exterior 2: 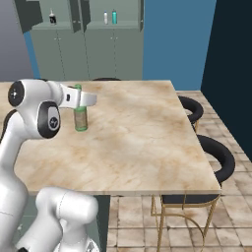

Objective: Sort all alcoholic drinks to one cabinet, and non-alcoholic drinks to the other.

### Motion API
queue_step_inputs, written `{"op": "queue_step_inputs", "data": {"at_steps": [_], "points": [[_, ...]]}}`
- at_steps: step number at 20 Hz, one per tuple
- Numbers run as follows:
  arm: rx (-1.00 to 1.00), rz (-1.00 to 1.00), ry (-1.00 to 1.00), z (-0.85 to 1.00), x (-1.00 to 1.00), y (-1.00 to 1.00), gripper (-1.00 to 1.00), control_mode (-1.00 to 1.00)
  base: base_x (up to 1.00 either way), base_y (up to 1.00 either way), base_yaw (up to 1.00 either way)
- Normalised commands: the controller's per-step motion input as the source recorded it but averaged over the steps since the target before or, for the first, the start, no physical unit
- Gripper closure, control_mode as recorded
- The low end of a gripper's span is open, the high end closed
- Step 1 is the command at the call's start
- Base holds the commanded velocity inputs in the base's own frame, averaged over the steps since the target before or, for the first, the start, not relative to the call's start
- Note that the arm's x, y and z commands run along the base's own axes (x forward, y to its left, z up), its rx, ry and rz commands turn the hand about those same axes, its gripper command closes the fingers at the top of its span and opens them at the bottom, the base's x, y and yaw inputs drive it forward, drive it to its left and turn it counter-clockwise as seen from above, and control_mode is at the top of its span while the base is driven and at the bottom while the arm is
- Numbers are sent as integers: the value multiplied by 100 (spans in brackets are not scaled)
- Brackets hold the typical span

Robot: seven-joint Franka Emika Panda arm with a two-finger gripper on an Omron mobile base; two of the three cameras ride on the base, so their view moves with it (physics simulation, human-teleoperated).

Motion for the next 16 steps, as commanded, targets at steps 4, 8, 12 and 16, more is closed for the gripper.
{"op": "queue_step_inputs", "data": {"at_steps": [4, 8, 12, 16], "points": [[0, -3, -1, 13, -23, 0, 100, -100, 0, 0, 0], [0, 0, 0, 0, 0, 0, 100, -100, 0, 0, 0], [0, 0, -2, 0, -3, 0, 100, 100, -36, -18, -4], [0, 0, 0, 0, 0, 0, 100, 100, -32, -37, -8]]}}
